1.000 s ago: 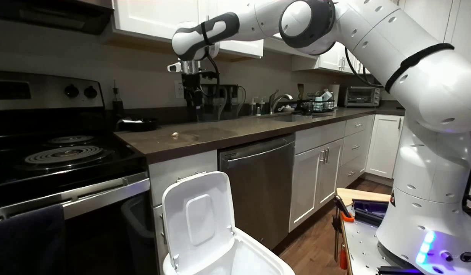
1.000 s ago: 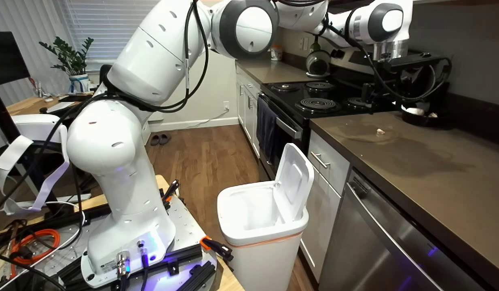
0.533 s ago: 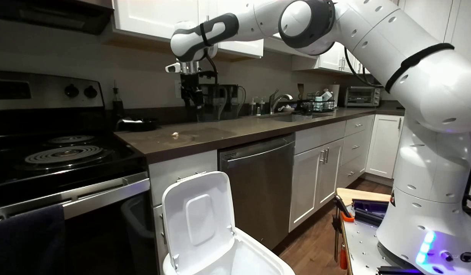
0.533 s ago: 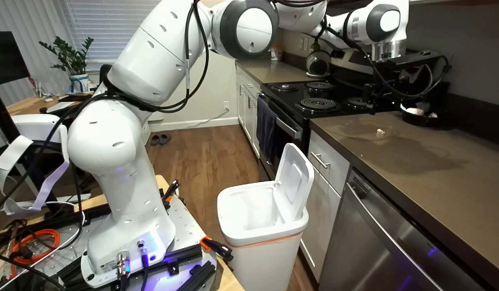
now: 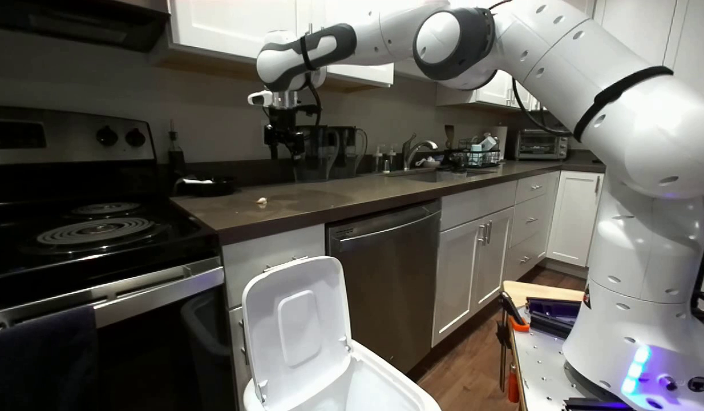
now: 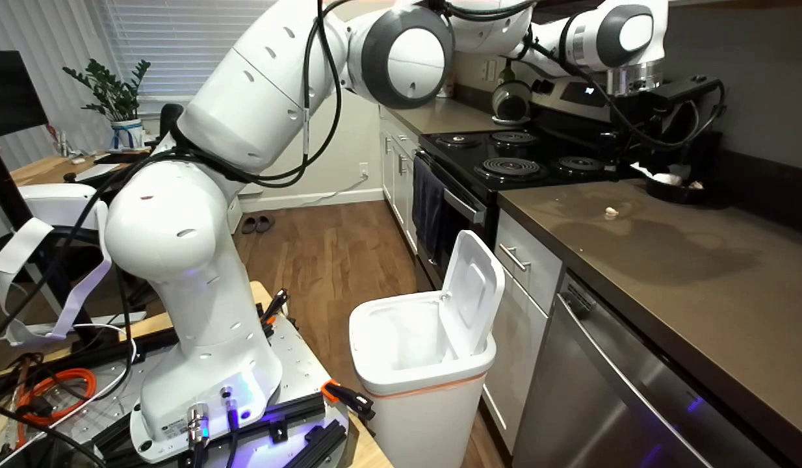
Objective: Put the paper on the counter in the bin
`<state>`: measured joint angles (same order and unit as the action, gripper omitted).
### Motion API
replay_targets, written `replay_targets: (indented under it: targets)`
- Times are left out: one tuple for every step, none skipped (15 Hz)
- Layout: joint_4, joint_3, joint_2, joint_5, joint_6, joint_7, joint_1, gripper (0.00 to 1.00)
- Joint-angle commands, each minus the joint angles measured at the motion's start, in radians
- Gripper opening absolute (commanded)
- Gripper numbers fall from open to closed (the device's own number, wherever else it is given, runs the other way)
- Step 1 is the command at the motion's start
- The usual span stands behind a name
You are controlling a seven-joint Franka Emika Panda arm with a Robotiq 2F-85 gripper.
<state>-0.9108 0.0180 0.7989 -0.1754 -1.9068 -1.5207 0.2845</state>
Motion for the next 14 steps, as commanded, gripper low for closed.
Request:
replay_targets:
  targets:
    - [0.137, 0.001, 0.101, 0.055, -0.004, -0.081, 0.008, 1.00]
    - [0.162, 0.001, 0.121, 0.063, 0.001, -0.087, 0.008, 1.00]
    - [0.190, 0.003, 0.144, 0.075, 0.008, -0.092, 0.009, 1.00]
    - [0.213, 0.004, 0.163, 0.083, 0.012, -0.094, 0.007, 1.00]
    - [0.235, 0.006, 0.184, 0.094, 0.017, -0.094, 0.006, 1.00]
    - [0.257, 0.006, 0.203, 0.099, 0.025, -0.094, 0.003, 1.00]
    - [0.273, 0.007, 0.218, 0.104, 0.035, -0.094, 0.000, 1.00]
    - [0.271, 0.021, 0.226, 0.094, 0.027, -0.089, 0.002, 1.00]
    - [0.285, 0.025, 0.240, 0.094, 0.031, -0.090, 0.000, 1.00]
    - [0.296, 0.031, 0.252, 0.094, 0.033, -0.090, 0.000, 0.99]
    - [0.305, 0.038, 0.263, 0.094, 0.038, -0.090, 0.000, 1.00]
    - [0.313, 0.043, 0.271, 0.093, 0.042, -0.090, 0.000, 0.93]
    - [0.320, 0.047, 0.277, 0.092, 0.048, -0.090, 0.000, 0.85]
    - [0.330, 0.050, 0.285, 0.091, 0.050, -0.088, 0.000, 0.84]
